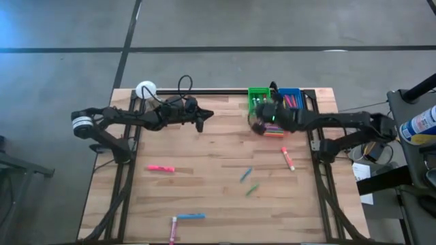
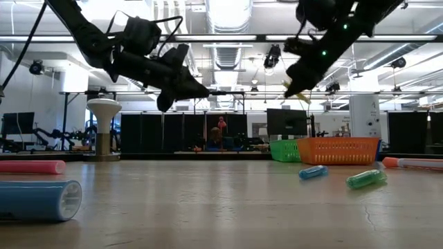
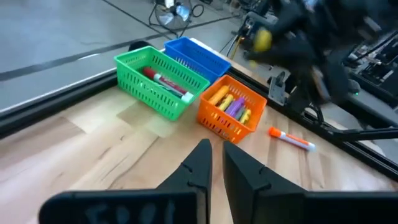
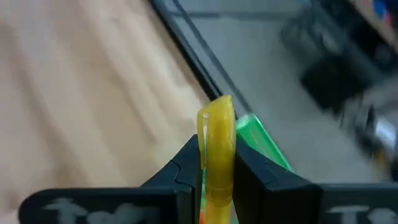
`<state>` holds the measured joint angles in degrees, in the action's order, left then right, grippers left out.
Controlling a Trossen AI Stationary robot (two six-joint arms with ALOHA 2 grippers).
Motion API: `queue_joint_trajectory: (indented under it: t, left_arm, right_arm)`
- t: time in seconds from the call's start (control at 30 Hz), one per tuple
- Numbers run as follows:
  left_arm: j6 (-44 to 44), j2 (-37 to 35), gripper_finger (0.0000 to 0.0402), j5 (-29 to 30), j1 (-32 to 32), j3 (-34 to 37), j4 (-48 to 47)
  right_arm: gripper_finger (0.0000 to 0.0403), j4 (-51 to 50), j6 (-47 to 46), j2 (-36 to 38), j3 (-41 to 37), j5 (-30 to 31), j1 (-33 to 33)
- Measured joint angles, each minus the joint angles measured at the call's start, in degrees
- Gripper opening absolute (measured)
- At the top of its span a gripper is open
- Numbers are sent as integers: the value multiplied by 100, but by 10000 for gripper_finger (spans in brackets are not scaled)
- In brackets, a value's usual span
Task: Pick & Place Markers
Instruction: Put the yellow pen into the blue bin
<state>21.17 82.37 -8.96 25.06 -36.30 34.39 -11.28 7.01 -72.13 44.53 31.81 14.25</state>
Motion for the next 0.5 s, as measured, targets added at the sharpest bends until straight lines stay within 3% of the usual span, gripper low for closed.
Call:
queue_joint_trajectory:
  t: [0.3, 0.5]
  left_arm:
    - [359, 0, 32, 7, -20, 1, 0]
    - [376, 0, 32, 35, 11, -8, 65]
  right_arm:
    - [54, -887, -893, 171, 2, -1139, 2435]
    - [54, -1053, -1326, -288, -17, -1542, 3467]
